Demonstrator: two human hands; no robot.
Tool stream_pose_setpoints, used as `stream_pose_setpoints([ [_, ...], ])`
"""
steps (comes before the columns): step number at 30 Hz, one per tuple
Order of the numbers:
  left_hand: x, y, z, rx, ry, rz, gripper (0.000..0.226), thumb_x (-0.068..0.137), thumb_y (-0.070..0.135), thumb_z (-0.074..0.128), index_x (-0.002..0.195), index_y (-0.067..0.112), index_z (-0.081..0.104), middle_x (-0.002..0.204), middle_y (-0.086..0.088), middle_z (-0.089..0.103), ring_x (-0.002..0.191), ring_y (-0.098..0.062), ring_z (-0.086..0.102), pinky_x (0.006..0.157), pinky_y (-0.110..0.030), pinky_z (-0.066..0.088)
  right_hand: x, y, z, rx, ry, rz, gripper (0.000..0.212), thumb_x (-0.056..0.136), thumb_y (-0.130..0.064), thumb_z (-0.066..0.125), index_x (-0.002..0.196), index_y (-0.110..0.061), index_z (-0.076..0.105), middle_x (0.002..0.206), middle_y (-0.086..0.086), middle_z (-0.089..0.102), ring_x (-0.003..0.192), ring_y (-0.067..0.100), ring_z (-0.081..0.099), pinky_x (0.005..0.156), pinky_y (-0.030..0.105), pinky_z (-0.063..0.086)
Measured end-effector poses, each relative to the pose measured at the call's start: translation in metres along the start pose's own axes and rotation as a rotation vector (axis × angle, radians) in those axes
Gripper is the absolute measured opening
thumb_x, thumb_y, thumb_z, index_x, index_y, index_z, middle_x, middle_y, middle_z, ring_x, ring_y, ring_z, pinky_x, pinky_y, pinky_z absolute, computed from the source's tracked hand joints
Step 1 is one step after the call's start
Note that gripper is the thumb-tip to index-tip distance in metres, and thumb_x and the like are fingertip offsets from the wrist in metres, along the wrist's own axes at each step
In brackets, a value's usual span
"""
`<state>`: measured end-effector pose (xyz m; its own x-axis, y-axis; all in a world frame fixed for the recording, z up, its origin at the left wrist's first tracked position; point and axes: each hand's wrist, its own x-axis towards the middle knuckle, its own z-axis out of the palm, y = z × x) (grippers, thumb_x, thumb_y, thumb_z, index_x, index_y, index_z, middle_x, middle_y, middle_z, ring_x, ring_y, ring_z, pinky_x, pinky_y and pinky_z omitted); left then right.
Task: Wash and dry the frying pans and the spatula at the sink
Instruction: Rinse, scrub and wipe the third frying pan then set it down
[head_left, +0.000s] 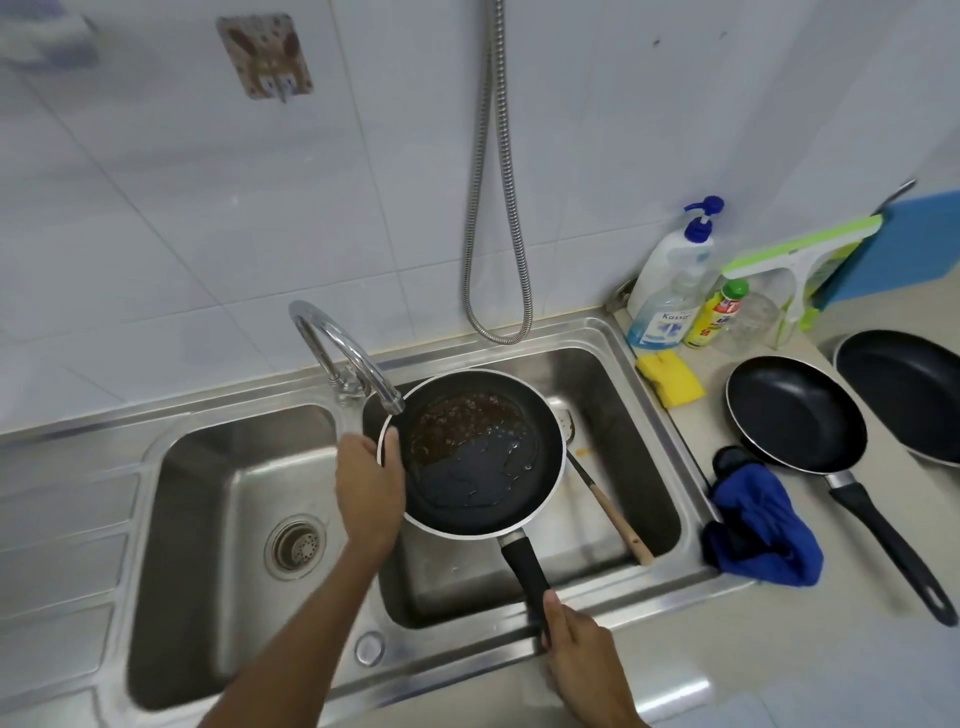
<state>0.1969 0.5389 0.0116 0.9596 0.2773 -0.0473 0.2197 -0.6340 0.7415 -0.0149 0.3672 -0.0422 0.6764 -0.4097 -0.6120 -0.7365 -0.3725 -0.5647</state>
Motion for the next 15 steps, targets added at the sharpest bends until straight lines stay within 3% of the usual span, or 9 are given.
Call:
stream_pose_setpoints([
  [2,-0.053,-0.018,0.012,-0.074,-0.102,-0.145,0.041,0.102,0.047,0.051,0.08,0.012,0.054,0.074,-0.003,0.059,0.074,-0.026,0.06,0.06,-0.032,0.041,-0.004,-0.002,-0.001,0.012,-0.002,-0.016,0.053,0.103,-0.053,0.027,0.07,-0.029,0.062,0.081,-0.003,0.067,0.082,0.013,0.061,0.079,0.028,0.043],
  [4,-0.101,-0.03,0.023,-0.149,-0.167,-0.264,0.05,0.1,0.055,0.049,0.074,0.012,0.056,0.07,-0.002,0.061,0.07,-0.022,0.059,0.064,-0.035,0.049,-0.01,-0.005,-0.004,0.024,0.001,-0.03,0.054,0.103,-0.052,0.027,0.068,-0.029,0.06,0.077,-0.004,0.064,0.081,0.014,0.061,0.077,0.028,0.042],
  [6,-0.137,-0.029,0.032,-0.212,-0.223,-0.384,0.061,0.095,0.063,0.05,0.071,0.007,0.057,0.069,-0.004,0.061,0.067,-0.022,0.057,0.065,-0.035,0.048,-0.015,-0.007,-0.006,0.038,-0.007,-0.034,0.052,0.104,-0.052,0.026,0.069,-0.03,0.058,0.076,-0.006,0.063,0.08,0.012,0.059,0.075,0.028,0.042],
  [8,-0.158,-0.025,0.041,-0.254,-0.329,-0.473,0.067,0.09,0.069,0.052,0.062,0.009,0.051,0.061,-0.004,0.056,0.06,-0.022,0.054,0.053,-0.026,0.043,-0.02,-0.008,-0.007,0.046,-0.021,-0.039,0.052,0.104,-0.051,0.025,0.073,-0.03,0.06,0.079,-0.008,0.064,0.078,0.006,0.058,0.071,0.027,0.042],
  [10,-0.167,-0.017,0.05,-0.247,-0.475,-0.553,0.066,0.09,0.067,0.057,0.053,0.013,0.049,0.051,-0.001,0.052,0.051,-0.018,0.053,0.047,-0.02,0.042,-0.022,-0.007,-0.006,0.066,-0.031,-0.058,0.053,0.105,-0.051,0.024,0.085,-0.029,0.069,0.09,-0.006,0.07,0.084,0.007,0.06,0.074,0.026,0.042],
  [12,-0.171,-0.013,0.063,-0.315,-0.59,-0.651,0.064,0.085,0.068,0.065,0.057,0.011,0.058,0.054,-0.002,0.061,0.055,-0.017,0.06,0.057,-0.027,0.049,-0.022,-0.003,-0.003,0.075,-0.039,-0.067,0.053,0.105,-0.049,0.022,0.105,-0.03,0.072,0.105,-0.004,0.073,0.089,0.008,0.062,0.081,0.024,0.042],
  [15,-0.171,-0.007,0.081,-0.659,-0.681,-0.913,0.051,0.082,0.052,0.08,0.069,0.004,0.067,0.068,-0.008,0.072,0.059,-0.02,0.067,0.062,-0.031,0.055,-0.022,-0.002,0.0,0.042,-0.05,-0.052,0.053,0.105,-0.051,0.019,0.127,-0.034,0.064,0.117,0.001,0.073,0.099,0.014,0.064,0.088,0.026,0.045],
])
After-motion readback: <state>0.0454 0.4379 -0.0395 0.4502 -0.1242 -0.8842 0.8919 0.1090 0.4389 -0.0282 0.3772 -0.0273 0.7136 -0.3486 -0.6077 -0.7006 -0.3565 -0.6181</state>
